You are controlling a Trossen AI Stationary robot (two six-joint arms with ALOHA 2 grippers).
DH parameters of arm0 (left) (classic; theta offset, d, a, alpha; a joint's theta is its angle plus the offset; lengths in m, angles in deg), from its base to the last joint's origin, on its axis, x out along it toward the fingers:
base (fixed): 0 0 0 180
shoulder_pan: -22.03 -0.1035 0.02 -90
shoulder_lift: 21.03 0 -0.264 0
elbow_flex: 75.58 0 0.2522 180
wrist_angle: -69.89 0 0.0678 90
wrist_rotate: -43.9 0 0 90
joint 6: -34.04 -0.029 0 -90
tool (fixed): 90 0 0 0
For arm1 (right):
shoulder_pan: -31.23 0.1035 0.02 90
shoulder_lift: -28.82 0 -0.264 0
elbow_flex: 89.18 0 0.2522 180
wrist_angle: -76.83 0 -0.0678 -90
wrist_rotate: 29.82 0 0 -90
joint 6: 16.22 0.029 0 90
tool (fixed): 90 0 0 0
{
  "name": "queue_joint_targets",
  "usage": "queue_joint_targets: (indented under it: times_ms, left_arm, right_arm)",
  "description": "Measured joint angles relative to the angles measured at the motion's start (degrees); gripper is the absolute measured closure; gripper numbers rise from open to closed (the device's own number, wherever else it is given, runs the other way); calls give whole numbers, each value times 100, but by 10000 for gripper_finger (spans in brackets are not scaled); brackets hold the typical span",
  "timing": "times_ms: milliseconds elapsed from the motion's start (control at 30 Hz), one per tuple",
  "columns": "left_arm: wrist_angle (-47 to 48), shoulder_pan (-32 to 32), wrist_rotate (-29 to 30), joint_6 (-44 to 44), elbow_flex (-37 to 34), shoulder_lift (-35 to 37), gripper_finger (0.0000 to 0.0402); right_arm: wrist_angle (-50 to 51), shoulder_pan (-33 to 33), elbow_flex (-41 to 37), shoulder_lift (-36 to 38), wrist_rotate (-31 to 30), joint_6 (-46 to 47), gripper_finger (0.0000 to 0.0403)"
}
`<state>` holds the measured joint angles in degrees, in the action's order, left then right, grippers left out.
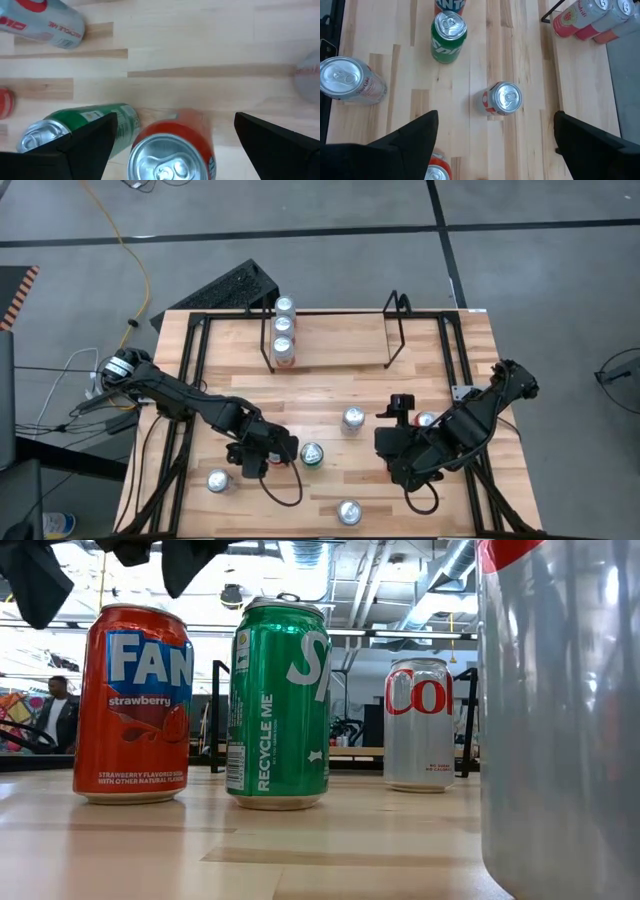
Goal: Place canned beverage on shelf
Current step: Put the top left red soda can on the shelf
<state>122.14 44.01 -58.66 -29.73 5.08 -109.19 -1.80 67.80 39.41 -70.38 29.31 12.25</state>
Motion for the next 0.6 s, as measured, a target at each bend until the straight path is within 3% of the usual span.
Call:
queue_joint_targets:
  times_ms: [167, 400, 600]
  left_arm:
    - [-355, 56, -210, 450, 0, -2, 15]
    - [-602, 52, 90, -155, 0, -4, 15]
    - [-702, 51, 102, -81, 0, -4, 15]
  right_arm:
    - [-1, 2, 0, 0, 0, -2, 33]
    - [-2, 2, 0, 0, 0, 0, 33]
    - [-97, 2, 0, 0, 0, -2, 33]
